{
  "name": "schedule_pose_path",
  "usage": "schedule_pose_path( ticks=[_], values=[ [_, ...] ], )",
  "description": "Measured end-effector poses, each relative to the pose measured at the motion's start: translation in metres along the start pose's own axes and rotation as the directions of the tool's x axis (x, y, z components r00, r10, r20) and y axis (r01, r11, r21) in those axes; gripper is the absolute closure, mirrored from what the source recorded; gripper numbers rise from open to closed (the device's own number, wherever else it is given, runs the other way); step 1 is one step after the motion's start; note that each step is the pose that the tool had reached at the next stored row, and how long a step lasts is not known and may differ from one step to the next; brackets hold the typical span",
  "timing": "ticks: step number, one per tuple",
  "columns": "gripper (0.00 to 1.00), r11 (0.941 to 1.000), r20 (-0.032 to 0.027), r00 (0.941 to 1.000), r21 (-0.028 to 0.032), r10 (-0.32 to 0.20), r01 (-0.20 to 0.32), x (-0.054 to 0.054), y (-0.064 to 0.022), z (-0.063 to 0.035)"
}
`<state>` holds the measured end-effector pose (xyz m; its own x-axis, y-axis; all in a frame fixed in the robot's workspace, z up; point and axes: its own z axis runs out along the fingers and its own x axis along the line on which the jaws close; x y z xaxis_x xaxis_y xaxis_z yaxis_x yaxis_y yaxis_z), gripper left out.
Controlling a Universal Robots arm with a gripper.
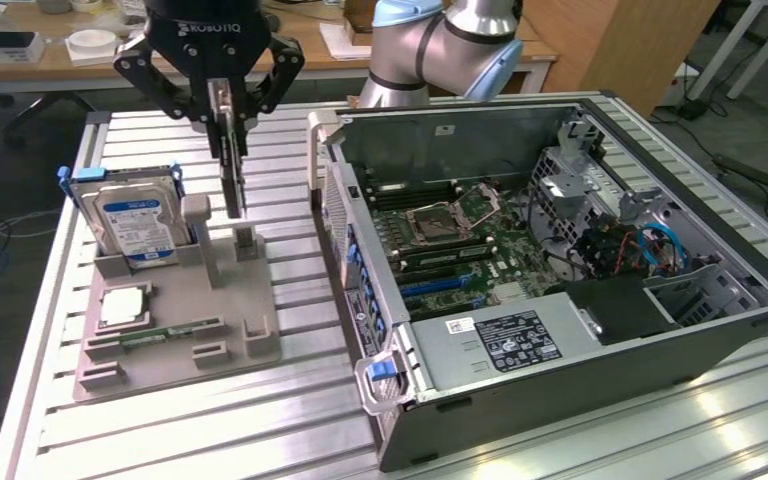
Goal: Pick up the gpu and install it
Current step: 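Pick up the gpu and move the gpu toward the slot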
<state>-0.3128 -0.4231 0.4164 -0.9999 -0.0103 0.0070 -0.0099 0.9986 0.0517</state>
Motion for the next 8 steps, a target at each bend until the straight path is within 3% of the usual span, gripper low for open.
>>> schedule_pose_path(
  ticks=[8],
  values=[
    [0.74, 1.0000, 0.0000, 1.0000, 0.0001, 0.000, 0.000, -0.0088, -0.0001, -0.0001]
  ],
)
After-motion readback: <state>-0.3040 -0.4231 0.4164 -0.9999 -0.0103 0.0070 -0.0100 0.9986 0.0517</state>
